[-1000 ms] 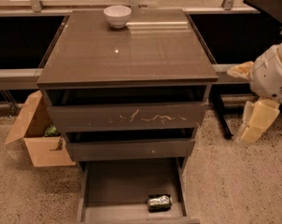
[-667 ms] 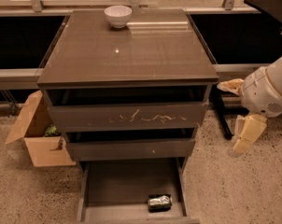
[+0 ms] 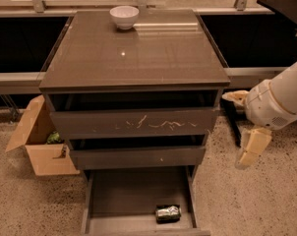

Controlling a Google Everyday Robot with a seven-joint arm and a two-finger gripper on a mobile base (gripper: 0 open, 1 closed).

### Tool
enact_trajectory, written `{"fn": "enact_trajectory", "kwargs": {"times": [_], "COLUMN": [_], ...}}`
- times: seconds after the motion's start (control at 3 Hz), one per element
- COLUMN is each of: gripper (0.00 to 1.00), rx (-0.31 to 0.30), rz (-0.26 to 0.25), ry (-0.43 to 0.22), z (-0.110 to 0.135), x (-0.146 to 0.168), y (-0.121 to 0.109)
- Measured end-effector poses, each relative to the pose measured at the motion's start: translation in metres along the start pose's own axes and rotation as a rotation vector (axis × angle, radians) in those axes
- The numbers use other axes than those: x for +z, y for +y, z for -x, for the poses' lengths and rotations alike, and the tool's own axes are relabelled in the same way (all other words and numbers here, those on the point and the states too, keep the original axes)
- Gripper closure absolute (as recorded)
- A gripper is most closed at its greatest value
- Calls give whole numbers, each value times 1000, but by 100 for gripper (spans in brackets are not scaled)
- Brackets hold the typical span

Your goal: Pick green can from bottom drawer and place on counter

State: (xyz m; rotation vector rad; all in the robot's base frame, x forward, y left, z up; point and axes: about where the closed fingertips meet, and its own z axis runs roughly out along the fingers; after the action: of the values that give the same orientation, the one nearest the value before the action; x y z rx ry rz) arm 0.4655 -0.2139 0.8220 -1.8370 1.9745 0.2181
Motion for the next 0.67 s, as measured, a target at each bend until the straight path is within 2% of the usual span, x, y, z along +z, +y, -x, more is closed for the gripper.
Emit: {"fn": "enact_trajectory", "kwargs": {"times": [0.33, 0.67], "gripper": [0, 0], "rx": [-54, -79], "rz": [12, 55], "ry": [-32, -76], "z": [-17, -43], "x": [35, 84], "y": [-2, -2]}}
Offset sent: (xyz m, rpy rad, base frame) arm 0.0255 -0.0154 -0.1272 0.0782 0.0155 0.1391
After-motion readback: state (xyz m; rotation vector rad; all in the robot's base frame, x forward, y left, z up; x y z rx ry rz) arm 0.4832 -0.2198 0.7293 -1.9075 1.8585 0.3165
